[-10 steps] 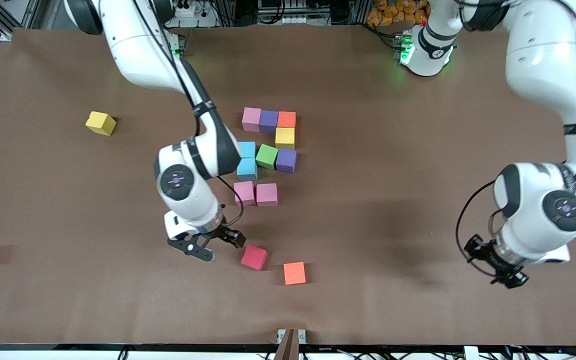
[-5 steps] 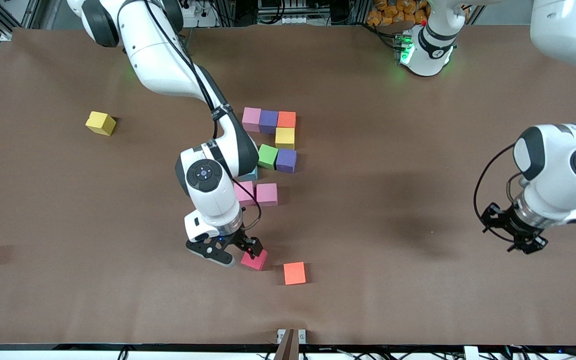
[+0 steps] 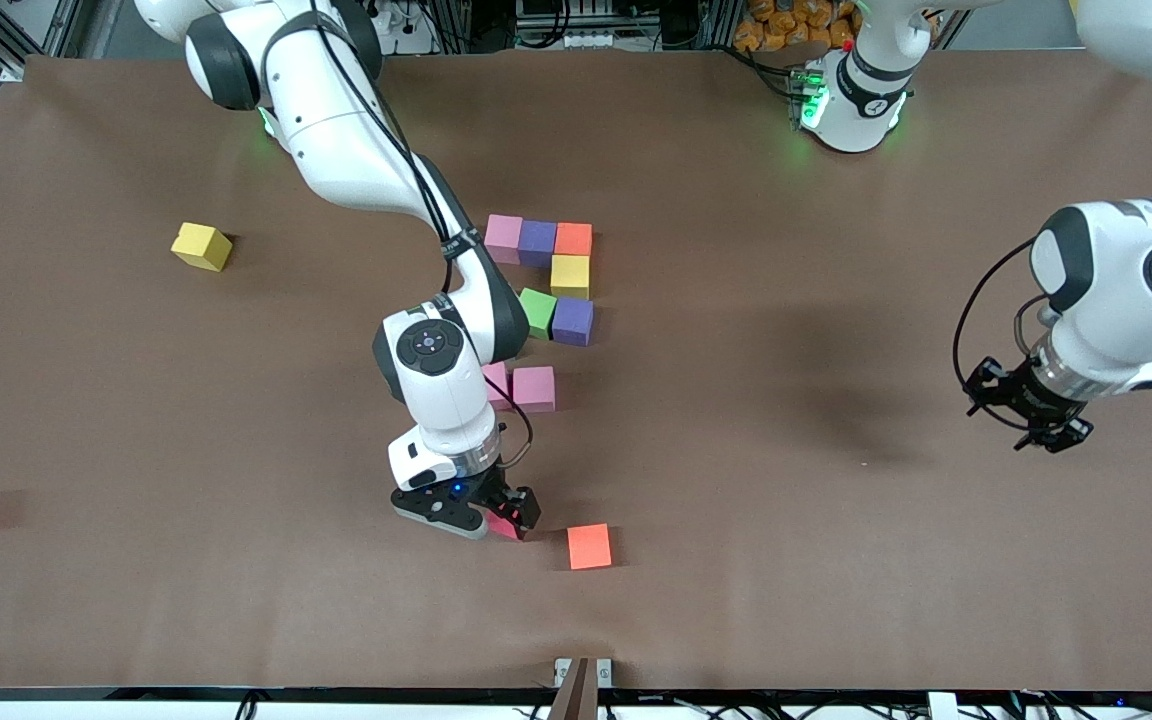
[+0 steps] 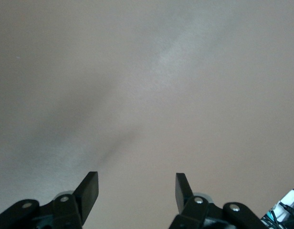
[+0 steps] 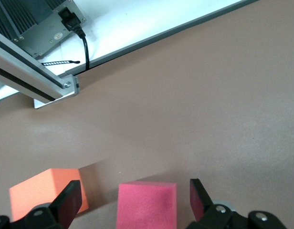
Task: Form number 2 with 11 blocks
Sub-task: 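Grasp the loose pink cube with the right gripper while the left gripper withdraws, then lift and carry the pink cube to the cluster with the right gripper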
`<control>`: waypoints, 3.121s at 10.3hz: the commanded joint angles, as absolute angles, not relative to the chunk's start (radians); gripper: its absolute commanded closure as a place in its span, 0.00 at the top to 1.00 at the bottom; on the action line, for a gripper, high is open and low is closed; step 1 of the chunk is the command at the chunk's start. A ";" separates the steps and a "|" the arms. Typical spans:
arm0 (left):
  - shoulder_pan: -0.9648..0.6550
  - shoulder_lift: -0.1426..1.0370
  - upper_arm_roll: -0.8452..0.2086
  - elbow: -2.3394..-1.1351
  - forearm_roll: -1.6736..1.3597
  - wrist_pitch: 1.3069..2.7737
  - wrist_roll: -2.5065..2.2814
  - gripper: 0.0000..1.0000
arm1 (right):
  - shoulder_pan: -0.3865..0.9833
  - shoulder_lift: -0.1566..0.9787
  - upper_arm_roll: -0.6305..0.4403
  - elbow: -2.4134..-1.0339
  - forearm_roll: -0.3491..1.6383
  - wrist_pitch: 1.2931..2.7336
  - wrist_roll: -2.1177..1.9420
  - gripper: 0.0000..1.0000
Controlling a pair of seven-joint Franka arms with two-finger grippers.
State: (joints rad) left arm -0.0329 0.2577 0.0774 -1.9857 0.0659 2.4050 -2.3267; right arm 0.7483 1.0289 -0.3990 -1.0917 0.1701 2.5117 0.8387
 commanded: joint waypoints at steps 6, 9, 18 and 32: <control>-0.031 0.057 0.061 -2.097 0.074 2.258 -2.160 0.73 | 0.792 1.123 -0.433 -1.051 0.153 2.534 0.888 1.00; -0.031 -0.009 0.060 -2.085 0.046 2.157 -2.143 0.73 | 0.795 1.138 -0.434 -1.051 0.152 2.536 0.911 1.00; -0.041 -0.047 0.041 -2.051 0.014 1.993 -1.634 0.73 | 0.788 1.154 -0.437 -1.054 0.152 2.537 0.910 0.41; -0.038 -0.061 0.015 -1.991 0.014 1.885 -0.886 0.73 | 0.871 0.784 -0.229 -1.169 0.178 2.223 0.822 0.00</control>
State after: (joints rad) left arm -0.0425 -0.0735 0.0168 -2.0254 0.0369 1.9116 -0.9527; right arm 0.8720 0.8780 -0.2640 -1.0753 0.1749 2.2475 0.8524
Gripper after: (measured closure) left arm 0.264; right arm 0.445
